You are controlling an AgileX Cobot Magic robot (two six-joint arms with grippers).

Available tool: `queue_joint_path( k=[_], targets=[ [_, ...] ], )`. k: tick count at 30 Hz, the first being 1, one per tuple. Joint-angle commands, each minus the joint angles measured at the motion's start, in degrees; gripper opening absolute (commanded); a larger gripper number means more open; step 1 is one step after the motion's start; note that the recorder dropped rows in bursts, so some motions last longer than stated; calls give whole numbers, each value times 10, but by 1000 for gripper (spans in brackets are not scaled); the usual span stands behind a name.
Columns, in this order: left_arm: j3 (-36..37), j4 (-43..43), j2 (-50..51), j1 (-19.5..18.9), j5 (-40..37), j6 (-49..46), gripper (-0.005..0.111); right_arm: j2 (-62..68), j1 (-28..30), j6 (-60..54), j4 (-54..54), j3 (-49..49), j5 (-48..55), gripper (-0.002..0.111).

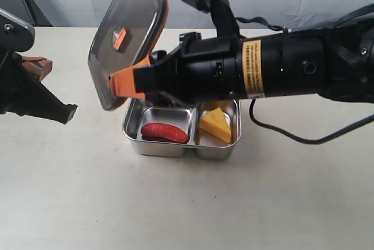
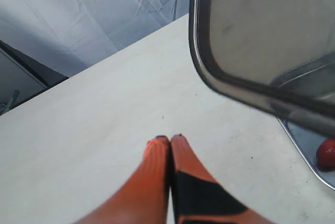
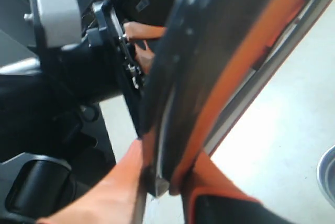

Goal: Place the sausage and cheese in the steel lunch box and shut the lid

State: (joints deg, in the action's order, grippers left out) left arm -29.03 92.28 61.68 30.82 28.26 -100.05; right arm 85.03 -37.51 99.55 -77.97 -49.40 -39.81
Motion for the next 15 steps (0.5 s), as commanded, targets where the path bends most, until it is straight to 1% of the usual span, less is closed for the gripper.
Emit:
queue_joint_path(
  k=[1, 3, 5, 10, 13, 15],
  targets=[
    [-4, 5, -4, 0, 2, 5, 0, -7, -9, -17, 5, 18, 29, -1],
    [-4, 6, -4, 0, 2, 5, 0, -7, -9, -24, 5, 24, 43, -1],
    [-4, 4, -4, 0, 2, 5, 0, -7, -9, -52, 0, 30, 31, -1],
    [-4, 4, -4, 0, 2, 5, 0, -7, -9, -147, 39, 54, -62, -1],
    [-4, 4, -4, 0, 2, 5, 0, -7, 15, -160, 29, 56, -113, -1],
    [-4, 4, -4, 0, 2, 5, 0, -7, 47, -145, -7, 56, -136, -1]
  ],
)
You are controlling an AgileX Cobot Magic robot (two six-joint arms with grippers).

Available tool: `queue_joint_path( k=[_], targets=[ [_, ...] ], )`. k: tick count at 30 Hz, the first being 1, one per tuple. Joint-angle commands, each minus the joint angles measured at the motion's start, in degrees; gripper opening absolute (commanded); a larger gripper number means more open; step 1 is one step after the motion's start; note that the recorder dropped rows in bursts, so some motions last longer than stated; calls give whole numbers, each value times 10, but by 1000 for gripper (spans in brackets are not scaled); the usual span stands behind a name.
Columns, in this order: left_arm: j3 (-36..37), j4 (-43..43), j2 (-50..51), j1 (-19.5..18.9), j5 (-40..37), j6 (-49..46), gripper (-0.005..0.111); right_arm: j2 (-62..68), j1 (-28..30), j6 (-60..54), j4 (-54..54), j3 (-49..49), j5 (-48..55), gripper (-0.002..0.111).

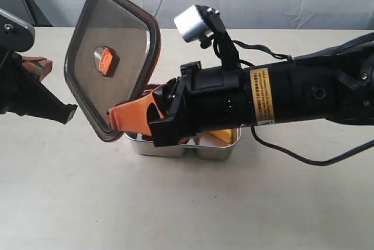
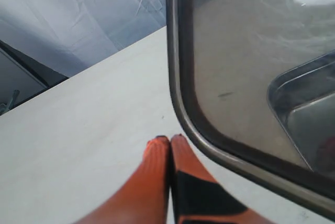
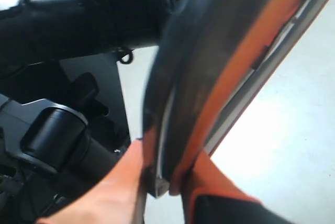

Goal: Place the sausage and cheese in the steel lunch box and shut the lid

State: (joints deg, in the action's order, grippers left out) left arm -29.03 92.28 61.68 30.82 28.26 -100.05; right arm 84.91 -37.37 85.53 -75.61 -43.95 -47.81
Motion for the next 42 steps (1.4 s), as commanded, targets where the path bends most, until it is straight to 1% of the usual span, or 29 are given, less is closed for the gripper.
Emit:
queue_joint_path(
  k=[1, 6, 10, 13, 18, 23, 24, 26, 28, 29, 30, 34, 38, 42],
  targets=[
    [-4, 4, -4, 0, 2, 5, 0, -6, 60, 13, -55, 2, -64, -1],
    [-4, 4, -4, 0, 2, 5, 0, -6, 170, 74, -154, -11, -163, -1],
    [-4, 4, -4, 0, 2, 5, 0, 12, 223, 123, -232, -48, -221, -1],
    [-4, 4, -4, 0, 2, 5, 0, 34, 236, 148, -238, -64, -221, -1],
    [-4, 4, -4, 0, 2, 5, 0, 67, 236, 154, -243, -75, -221, -1],
    [-4, 4, -4, 0, 2, 5, 0, 107, 236, 183, -243, -83, -221, -1],
    [-4, 4, -4, 0, 2, 5, 0, 117, 236, 192, -239, -84, -221, -1],
    [-4, 4, -4, 0, 2, 5, 0, 130, 236, 217, -195, -83, -221, -1],
    [-4, 4, -4, 0, 2, 5, 0, 124, 223, 223, -137, -82, -221, -1],
    [-4, 4, -4, 0, 2, 5, 0, 116, 213, 223, -117, -78, -194, -1],
    [-4, 4, -4, 0, 2, 5, 0, 101, 197, 225, -95, -76, -143, -1],
    [-4, 4, -4, 0, 2, 5, 0, 40, 113, 226, -86, -73, 24, -1],
    [-4, 4, -4, 0, 2, 5, 0, -6, 34, 234, -68, -73, 97, -1],
    [-4, 4, -4, 0, 2, 5, 0, -39, -3, 234, -41, -71, 162, -1]
  ],
)
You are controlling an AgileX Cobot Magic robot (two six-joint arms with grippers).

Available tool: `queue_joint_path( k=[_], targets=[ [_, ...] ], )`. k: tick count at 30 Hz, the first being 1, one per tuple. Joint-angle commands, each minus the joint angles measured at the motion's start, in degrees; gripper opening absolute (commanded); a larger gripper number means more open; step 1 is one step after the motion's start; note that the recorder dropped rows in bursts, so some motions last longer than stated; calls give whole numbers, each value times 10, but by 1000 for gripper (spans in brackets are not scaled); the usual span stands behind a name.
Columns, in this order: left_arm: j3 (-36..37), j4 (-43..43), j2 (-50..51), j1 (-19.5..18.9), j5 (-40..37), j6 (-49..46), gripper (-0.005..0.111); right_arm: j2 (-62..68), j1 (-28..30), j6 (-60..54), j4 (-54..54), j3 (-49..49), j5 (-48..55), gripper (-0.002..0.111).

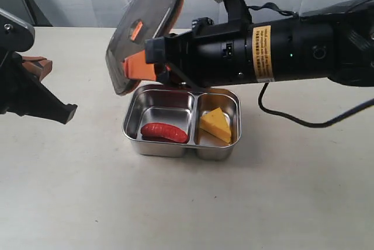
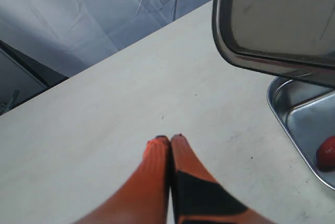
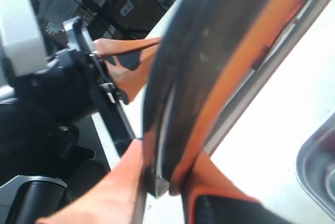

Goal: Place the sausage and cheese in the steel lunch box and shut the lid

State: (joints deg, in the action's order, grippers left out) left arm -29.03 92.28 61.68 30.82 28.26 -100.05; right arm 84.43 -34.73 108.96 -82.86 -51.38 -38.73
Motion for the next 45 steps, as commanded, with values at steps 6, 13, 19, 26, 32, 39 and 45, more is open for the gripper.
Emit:
queue_joint_path(
  k=[6, 13, 19, 26, 32, 39, 45],
  targets=[
    [-4, 4, -4, 0, 2, 5, 0, -63, -64, -290, 354, 62, 90, -1],
    [-4, 4, -4, 0, 2, 5, 0, -70, -175, -761, 815, 122, 150, -1],
    [-4, 4, -4, 0, 2, 5, 0, -71, -231, -1186, 1164, 122, 249, -1],
    [-4, 4, -4, 0, 2, 5, 0, -85, -244, -1507, 1436, 121, 302, -1],
    [-4, 4, -4, 0, 2, 5, 0, -114, -242, -1595, 1488, 121, 318, -1],
    [-4, 4, -4, 0, 2, 5, 0, -126, -212, -1595, 1491, 121, 400, -1],
    [-4, 4, -4, 0, 2, 5, 0, -126, -206, -1594, 1496, 121, 402, -1]
  ],
)
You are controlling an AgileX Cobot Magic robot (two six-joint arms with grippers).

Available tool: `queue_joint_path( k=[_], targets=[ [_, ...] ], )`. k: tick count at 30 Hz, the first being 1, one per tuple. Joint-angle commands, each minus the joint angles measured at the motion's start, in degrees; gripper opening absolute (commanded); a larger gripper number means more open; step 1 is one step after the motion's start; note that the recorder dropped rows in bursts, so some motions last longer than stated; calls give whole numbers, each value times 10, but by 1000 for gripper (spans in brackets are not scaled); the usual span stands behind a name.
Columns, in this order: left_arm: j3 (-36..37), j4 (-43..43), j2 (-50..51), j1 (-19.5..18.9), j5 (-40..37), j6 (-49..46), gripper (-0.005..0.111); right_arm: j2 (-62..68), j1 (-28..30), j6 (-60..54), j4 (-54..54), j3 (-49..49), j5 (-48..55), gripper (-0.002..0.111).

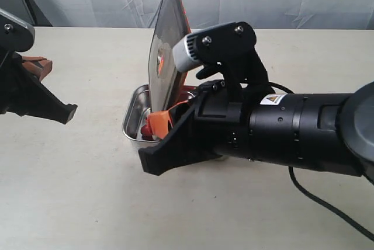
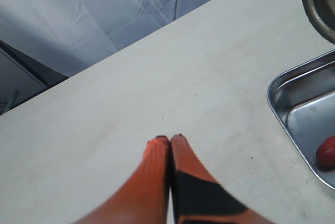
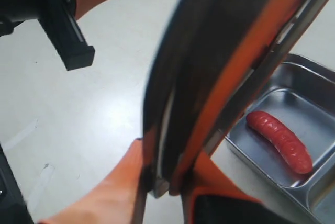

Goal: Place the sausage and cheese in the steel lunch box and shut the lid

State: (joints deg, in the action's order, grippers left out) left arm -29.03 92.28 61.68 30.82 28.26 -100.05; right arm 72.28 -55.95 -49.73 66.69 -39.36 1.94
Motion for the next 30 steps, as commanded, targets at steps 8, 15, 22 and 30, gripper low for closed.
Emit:
queue_joint_path(
  k=[8, 15, 22, 30],
  targets=[
    [-4, 5, -4, 0, 3, 5, 0, -7, 5, -43, 79, 1, -19, -1],
    [-4, 5, -4, 0, 2, 5, 0, -7, 6, -424, 333, 2, 139, -1],
    [-4, 5, -4, 0, 3, 5, 0, -7, 6, -437, 333, 2, 147, -1],
    [-4, 5, -4, 0, 3, 5, 0, -3, 6, -406, 333, 2, -4, -1]
  ],
)
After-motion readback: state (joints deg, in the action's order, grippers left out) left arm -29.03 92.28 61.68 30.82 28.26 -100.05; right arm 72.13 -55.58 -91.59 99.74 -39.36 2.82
